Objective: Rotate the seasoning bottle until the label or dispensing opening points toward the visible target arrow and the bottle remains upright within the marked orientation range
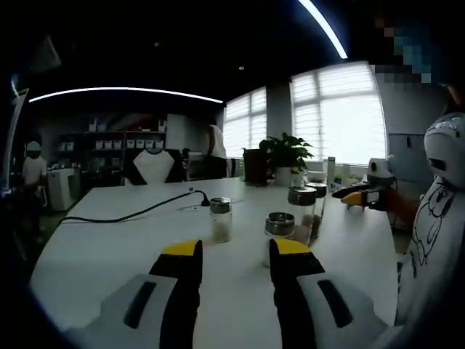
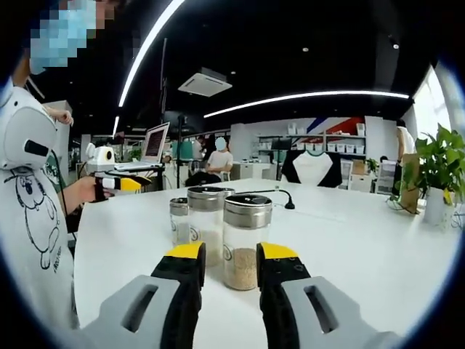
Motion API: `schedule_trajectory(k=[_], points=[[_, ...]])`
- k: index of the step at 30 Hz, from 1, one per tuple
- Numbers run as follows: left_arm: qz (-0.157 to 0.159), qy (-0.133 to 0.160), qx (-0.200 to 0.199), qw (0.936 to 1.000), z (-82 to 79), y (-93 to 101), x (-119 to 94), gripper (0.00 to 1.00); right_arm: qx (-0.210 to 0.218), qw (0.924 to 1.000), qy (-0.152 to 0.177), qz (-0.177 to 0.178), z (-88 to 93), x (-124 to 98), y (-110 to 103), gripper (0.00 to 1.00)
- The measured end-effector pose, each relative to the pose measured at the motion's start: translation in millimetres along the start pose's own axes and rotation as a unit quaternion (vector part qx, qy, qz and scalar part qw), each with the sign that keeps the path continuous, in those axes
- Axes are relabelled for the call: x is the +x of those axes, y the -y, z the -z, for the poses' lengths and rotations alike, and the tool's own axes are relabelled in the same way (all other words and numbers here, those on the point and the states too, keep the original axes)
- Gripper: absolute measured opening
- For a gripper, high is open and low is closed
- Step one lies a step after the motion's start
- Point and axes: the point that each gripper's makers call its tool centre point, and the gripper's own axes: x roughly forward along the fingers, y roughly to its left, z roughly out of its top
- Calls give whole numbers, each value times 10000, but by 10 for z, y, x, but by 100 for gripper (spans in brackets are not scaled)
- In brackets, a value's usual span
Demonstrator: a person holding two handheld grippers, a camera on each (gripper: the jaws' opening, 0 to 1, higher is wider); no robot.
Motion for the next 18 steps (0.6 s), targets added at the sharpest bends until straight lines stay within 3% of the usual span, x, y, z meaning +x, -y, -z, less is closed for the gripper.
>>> schedule_trajectory(k=[18], points=[[-231, -56, 339, 9991, -15, -12, 67, 39, 45, 9999, -67, -112, 96, 67, -30, 28]])
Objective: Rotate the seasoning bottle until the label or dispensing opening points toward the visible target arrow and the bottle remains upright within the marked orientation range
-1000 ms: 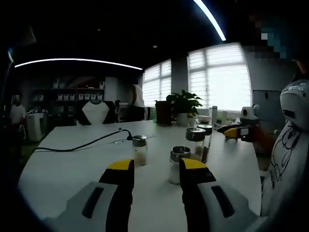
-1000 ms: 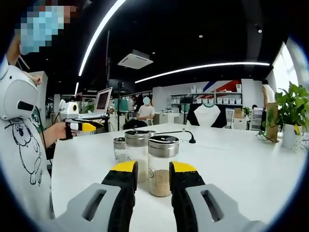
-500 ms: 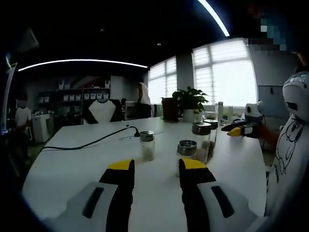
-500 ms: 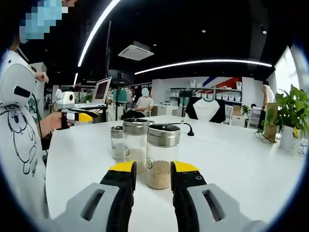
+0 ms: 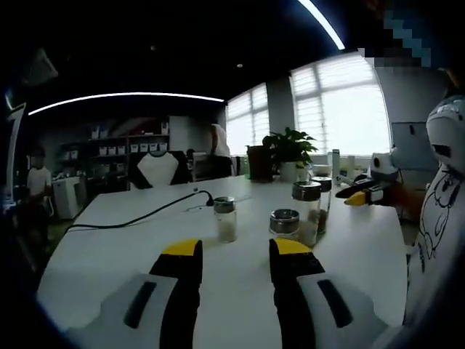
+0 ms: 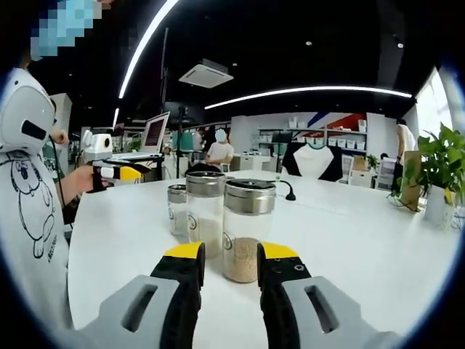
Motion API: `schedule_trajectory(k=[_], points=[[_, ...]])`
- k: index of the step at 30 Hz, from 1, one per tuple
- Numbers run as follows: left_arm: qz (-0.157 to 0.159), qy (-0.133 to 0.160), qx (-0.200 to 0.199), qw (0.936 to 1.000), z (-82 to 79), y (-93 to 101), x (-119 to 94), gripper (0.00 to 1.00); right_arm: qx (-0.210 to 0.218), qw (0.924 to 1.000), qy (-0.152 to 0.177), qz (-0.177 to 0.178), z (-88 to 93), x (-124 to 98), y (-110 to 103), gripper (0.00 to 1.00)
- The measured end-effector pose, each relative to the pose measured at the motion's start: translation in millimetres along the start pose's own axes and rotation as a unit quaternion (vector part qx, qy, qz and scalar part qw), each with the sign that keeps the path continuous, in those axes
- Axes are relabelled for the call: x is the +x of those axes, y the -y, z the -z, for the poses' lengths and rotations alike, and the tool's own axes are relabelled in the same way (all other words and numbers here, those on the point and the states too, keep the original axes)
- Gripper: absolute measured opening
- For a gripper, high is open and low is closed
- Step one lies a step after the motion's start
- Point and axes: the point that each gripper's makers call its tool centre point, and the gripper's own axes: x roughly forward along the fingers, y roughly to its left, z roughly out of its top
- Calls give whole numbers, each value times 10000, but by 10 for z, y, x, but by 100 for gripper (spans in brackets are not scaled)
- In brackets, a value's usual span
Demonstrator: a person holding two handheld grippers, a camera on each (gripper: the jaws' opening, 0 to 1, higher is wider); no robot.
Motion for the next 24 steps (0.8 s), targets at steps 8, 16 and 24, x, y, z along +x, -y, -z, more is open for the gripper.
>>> schedule_trajectory(k=[8, 16, 24], points=[[104, 141, 116, 9998, -133, 36, 274, 38, 70, 9999, 55, 83, 24, -55, 6, 27], [88, 37, 264, 9996, -233, -53, 539, 37, 107, 9998, 59, 149, 44, -100, 26, 26], [81, 43, 153, 9998, -281, -102, 715, 38, 128, 9998, 73, 136, 49, -101, 26, 26]])
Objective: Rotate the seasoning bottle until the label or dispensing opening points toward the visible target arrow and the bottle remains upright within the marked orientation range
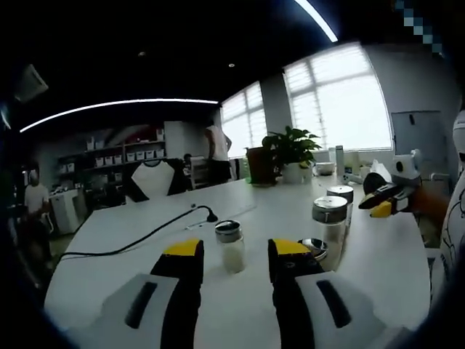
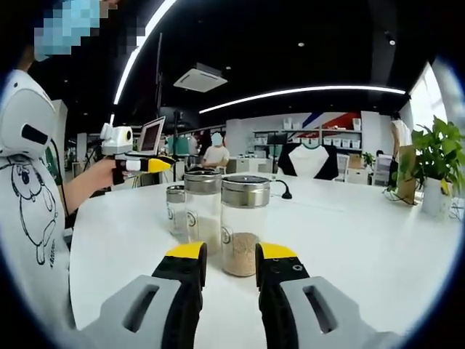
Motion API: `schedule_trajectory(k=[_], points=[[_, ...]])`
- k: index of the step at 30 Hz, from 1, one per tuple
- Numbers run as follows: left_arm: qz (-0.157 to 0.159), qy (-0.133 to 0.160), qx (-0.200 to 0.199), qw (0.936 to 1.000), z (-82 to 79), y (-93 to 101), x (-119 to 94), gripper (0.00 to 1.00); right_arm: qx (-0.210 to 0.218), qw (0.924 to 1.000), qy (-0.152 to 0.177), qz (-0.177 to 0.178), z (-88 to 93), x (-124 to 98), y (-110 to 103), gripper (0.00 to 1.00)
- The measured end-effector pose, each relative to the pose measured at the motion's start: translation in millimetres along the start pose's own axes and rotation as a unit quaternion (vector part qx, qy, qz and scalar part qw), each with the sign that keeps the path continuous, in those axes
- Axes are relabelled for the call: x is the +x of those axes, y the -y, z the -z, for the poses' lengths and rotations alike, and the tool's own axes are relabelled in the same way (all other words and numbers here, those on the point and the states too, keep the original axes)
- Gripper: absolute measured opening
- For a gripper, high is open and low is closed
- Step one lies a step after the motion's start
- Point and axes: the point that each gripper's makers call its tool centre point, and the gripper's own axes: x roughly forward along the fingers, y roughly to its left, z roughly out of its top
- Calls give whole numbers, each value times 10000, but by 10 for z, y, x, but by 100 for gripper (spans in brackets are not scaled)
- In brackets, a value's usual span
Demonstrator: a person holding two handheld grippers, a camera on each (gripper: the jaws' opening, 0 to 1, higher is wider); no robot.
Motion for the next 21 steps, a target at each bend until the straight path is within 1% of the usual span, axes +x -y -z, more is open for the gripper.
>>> schedule_trajectory(k=[8, 11, 12, 13, 18, 19, 20, 21], points=[[-25, 22, -190, 9998, 3, -88, 219, 38, 25, 10000, 9, 11, 4, -7, 15, 25], [-10, 22, -176, 9998, 1, -88, 314, 40, 23, 10000, 3, 13, 7, -14, 12, 25], [75, 41, -324, 9994, -3, -63, 358, 40, 22, 10000, -6, 20, 11, -19, 14, 25], [111, 64, -384, 9992, -9, -52, 381, 40, 20, 10000, -10, 23, 14, -22, 16, 25], [94, 105, -464, 9988, -20, -60, 494, 40, 41, 10000, -18, 48, 26, -38, 29, 25], [94, 88, -554, 9984, -12, -66, 511, 40, 41, 10000, -19, 47, 26, -39, 29, 25], [191, 44, -786, 9967, 7, -39, 533, 40, 39, 10000, -17, 44, 24, -40, 29, 25], [217, 55, -875, 9959, 5, -36, 550, 40, 36, 10000, -12, 45, 22, -42, 31, 25]])
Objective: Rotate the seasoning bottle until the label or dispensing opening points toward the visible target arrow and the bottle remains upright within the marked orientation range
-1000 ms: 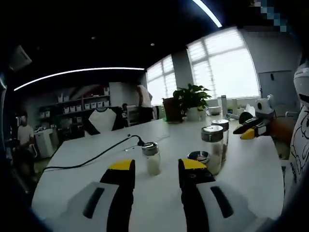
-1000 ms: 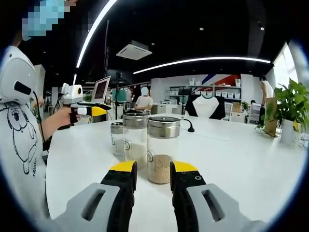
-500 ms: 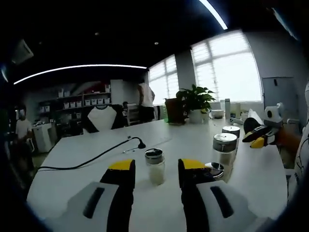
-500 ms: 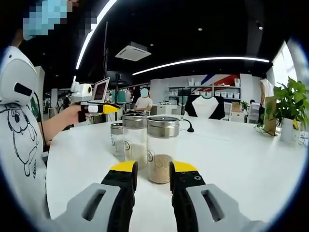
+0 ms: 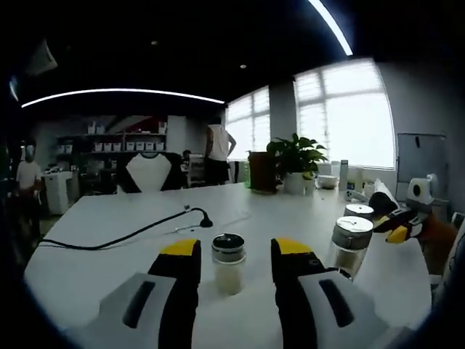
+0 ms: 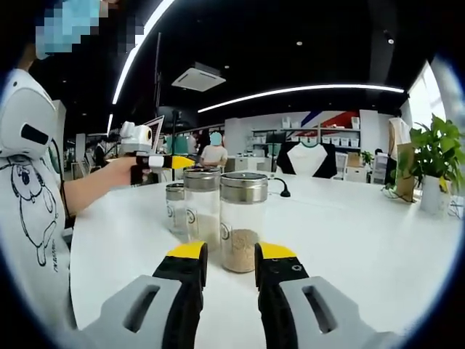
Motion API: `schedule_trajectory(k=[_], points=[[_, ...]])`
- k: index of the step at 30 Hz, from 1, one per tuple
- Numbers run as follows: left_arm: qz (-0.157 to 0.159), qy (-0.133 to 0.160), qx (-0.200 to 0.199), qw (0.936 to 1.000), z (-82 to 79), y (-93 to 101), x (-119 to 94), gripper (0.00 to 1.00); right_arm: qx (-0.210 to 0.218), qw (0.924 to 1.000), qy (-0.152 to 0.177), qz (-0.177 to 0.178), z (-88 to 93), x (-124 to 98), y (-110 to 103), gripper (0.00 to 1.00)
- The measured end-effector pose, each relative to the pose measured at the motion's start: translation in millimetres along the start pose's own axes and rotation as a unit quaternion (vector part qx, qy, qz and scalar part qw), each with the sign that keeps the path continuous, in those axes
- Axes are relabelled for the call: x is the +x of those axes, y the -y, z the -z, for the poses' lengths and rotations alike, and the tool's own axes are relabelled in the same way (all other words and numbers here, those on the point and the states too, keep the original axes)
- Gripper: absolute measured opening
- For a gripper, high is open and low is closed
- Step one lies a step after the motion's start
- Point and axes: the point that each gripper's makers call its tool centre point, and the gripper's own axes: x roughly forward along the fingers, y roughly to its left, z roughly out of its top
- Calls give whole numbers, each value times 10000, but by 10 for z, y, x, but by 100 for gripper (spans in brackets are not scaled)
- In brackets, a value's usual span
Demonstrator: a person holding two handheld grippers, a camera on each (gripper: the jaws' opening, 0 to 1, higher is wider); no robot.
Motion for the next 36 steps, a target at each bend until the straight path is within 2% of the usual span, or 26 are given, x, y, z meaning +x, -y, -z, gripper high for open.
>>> schedule_trajectory(k=[3, 8, 12, 16, 23, 27, 36], points=[[-92, -44, 121, 9999, 9, -19, 66, 41, 4, 10000, 19, 20, -7, -9, 19, 24], [-53, 3, 124, 9999, 15, -6, 203, 40, 3, 10000, -18, 42, 11, -11, 34, 23], [-153, -75, 326, 9993, 97, -63, 319, 41, -20, 10000, 0, 51, -4, -31, 35, 23], [-134, -173, 274, 9994, 171, -67, 388, 42, 4, 10000, 8, 97, 2, -57, 59, 23], [-237, -143, 292, 9992, 195, -126, 495, 43, 16, 10000, -7, 78, 23, -41, 49, 23], [-218, -199, 149, 9995, 244, -146, 554, 44, 10, 10000, 4, 85, 24, -42, 45, 22], [-257, -304, 454, 9982, 317, -147, 679, 45, 47, 9997, -30, 221, 73, -138, 87, 22]])
